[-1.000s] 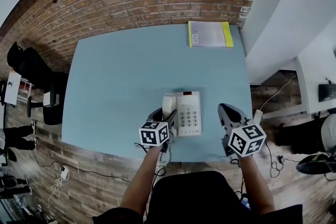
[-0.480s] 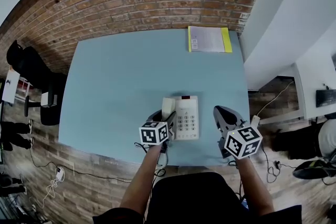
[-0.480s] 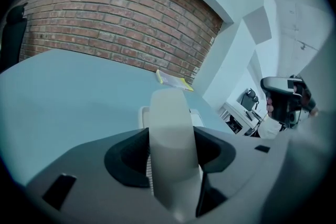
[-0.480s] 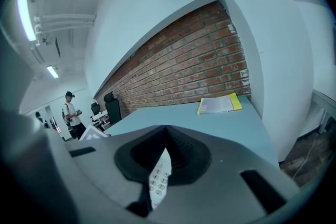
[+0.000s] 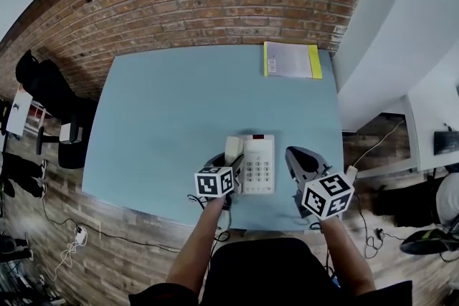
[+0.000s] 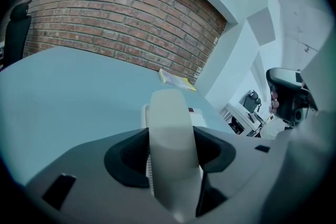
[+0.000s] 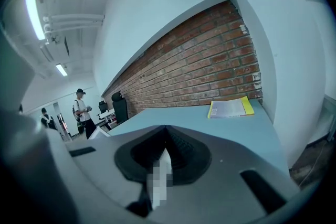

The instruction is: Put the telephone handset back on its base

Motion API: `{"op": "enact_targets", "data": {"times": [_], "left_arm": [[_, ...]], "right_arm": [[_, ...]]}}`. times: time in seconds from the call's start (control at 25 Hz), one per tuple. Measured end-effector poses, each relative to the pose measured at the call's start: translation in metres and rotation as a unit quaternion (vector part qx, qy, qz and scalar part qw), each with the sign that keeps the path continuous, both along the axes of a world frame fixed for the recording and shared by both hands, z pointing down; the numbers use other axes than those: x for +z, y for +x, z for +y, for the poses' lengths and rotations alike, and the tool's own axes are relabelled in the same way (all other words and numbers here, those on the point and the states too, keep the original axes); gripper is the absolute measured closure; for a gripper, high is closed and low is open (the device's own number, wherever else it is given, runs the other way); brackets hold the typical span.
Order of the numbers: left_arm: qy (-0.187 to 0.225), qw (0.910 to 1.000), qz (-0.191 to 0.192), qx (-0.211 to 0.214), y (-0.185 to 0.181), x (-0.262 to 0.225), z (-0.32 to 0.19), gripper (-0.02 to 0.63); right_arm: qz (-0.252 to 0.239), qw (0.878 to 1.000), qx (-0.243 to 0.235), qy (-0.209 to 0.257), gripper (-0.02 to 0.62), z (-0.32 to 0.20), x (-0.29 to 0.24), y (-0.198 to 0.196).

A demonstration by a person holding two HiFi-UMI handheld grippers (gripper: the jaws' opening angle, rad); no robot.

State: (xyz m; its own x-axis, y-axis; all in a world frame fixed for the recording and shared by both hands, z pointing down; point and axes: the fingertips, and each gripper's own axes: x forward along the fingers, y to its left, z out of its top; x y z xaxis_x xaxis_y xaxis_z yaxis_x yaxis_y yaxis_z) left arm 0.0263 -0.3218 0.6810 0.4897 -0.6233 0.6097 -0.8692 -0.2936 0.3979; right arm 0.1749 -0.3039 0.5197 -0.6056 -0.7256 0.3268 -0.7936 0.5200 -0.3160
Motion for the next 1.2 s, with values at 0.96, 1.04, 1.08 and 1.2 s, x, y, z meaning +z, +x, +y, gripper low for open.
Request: {"op": "enact_targets", "data": {"times": [0.96, 1.04, 1.08, 1.2], "left_arm": [[0.001, 0.9994, -0.023, -0.025, 0.001, 0.007, -0.002, 0.368], [0.003, 0.9991, -0.026, -0.034, -0.002, 0.007, -0.003, 0.368], [0.003, 0.9989, -0.027, -0.038, -0.003, 0.007, -0.003, 0.368], [0.001, 0.9987, -0.030, -0.041, -0.003, 0.009, -0.004, 0.367]], "right_arm": [[0.000, 0.999, -0.039, 0.017, 0.583, 0.011, -0.011, -0.038], [-0.001, 0.999, -0.040, 0.016, 0.583, 0.011, -0.011, -0.039], [-0.001, 0.999, -0.041, 0.016, 0.583, 0.011, -0.011, -0.040], [0.000, 0.999, -0.040, 0.014, 0.583, 0.011, -0.010, -0.039]]}}
